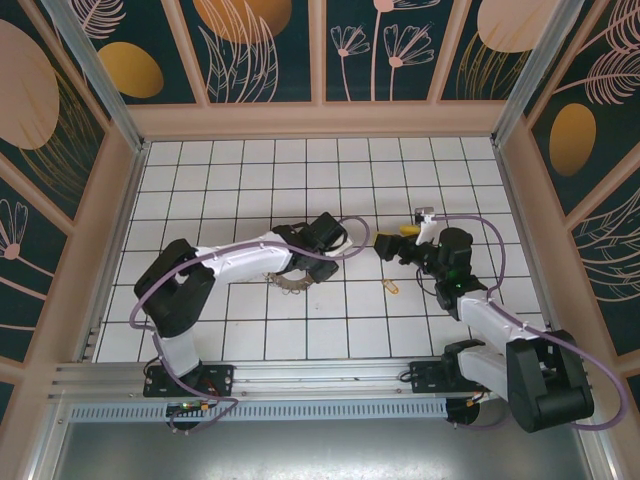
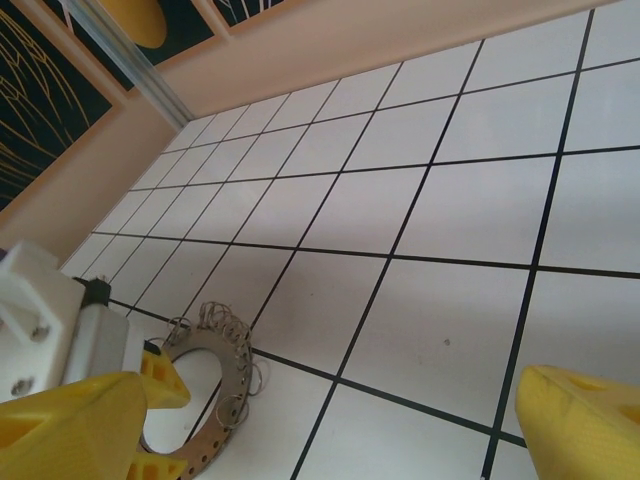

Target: Put the keys on the keyring

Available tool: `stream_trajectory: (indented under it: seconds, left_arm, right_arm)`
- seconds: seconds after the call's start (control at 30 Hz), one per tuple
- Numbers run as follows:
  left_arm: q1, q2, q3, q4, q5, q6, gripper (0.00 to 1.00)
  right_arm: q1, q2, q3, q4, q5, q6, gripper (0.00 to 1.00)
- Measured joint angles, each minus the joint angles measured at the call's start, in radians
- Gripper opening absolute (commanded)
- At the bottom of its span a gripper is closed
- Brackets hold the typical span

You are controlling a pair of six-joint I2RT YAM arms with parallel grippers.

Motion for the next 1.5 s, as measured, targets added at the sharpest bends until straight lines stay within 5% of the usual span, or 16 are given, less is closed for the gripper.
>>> stream_trajectory:
  seconds: [0.47, 0.97, 1.13, 1.5]
  left_arm:
    - [-0.010, 0.109, 0.055, -0.051, -0.051, 0.116, 0.38]
    - [-0.032, 0.167, 0.079, -0.048, -0.188, 0.131, 0.16]
    - [-0.026, 0.180, 0.080, -0.026, -0.257, 0.122, 0.00]
    - [0.009, 0.191, 0.146, -0.043, -0.256, 0.074, 0.00]
  right_arm:
    - [-0.011, 0.001, 0.000, 0.014, -0.006, 0.011, 0.95]
    - [-0.014, 0.001, -0.001, 0.019, -0.013, 0.022, 0.95]
    - [-0.017, 0.001, -0.001, 0.019, -0.013, 0.022, 0.95]
    - [-0.019, 0.001, -0.008, 0.022, -0.013, 0.022, 0.95]
